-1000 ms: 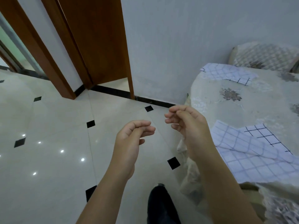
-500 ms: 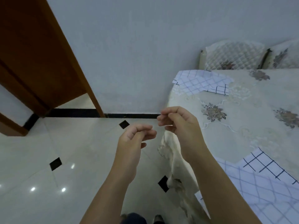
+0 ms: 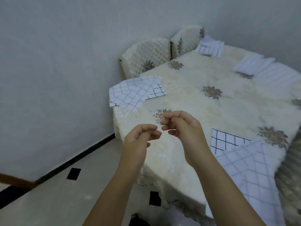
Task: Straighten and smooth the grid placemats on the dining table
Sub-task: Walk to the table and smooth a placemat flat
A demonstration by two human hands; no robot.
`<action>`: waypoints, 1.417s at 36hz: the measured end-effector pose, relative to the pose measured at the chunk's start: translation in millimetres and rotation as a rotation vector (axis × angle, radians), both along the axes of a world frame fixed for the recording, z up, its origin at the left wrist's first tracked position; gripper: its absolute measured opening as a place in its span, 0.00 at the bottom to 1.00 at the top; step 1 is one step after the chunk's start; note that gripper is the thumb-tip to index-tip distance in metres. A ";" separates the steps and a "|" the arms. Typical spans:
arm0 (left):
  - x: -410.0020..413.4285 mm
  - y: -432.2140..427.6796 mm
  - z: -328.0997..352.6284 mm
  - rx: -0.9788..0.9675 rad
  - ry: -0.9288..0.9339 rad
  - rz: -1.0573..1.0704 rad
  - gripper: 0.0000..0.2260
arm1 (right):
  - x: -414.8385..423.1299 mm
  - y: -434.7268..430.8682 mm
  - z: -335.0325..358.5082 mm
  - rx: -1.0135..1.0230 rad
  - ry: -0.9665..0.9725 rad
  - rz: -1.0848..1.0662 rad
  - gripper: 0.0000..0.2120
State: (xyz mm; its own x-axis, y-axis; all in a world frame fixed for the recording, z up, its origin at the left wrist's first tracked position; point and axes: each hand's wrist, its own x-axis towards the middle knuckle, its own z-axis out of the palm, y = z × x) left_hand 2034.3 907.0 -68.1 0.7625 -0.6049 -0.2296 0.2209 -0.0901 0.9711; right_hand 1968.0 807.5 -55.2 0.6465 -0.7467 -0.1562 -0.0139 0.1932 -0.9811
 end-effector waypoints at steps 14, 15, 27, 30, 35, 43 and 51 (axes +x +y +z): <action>-25.2 -90.0 -14.7 0.008 0.020 -0.604 0.14 | -62.1 -37.4 -25.3 0.067 0.096 -0.530 0.13; -28.4 -97.7 -15.0 0.000 0.016 -0.627 0.14 | -66.9 -41.9 -26.8 0.072 0.099 -0.558 0.13; -58.0 -174.0 -57.2 0.119 -0.014 -0.770 0.12 | -114.7 -98.1 -60.2 0.164 0.127 -0.771 0.14; -63.2 -188.7 -73.3 0.179 -0.019 -0.767 0.12 | -126.1 -110.6 -76.5 0.195 0.166 -0.788 0.13; -71.3 -210.0 -102.8 0.272 -0.013 -0.755 0.12 | -143.2 -130.7 -113.0 0.240 0.310 -0.765 0.11; -81.0 -228.4 -141.9 0.369 -0.068 -0.815 0.13 | -159.4 -152.7 -155.8 0.238 0.483 -0.742 0.06; -81.9 -242.4 -165.4 0.518 -0.140 -0.860 0.16 | -170.8 -157.3 -179.1 0.162 0.658 -0.695 0.07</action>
State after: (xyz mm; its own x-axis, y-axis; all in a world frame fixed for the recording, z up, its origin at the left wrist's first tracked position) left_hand 1952.5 664.6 -233.4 0.1550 -0.8131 -0.5611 -0.2301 -0.5821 0.7799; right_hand 1797.2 650.2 -234.3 -0.1837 -0.8669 -0.4633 -0.3823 0.4972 -0.7789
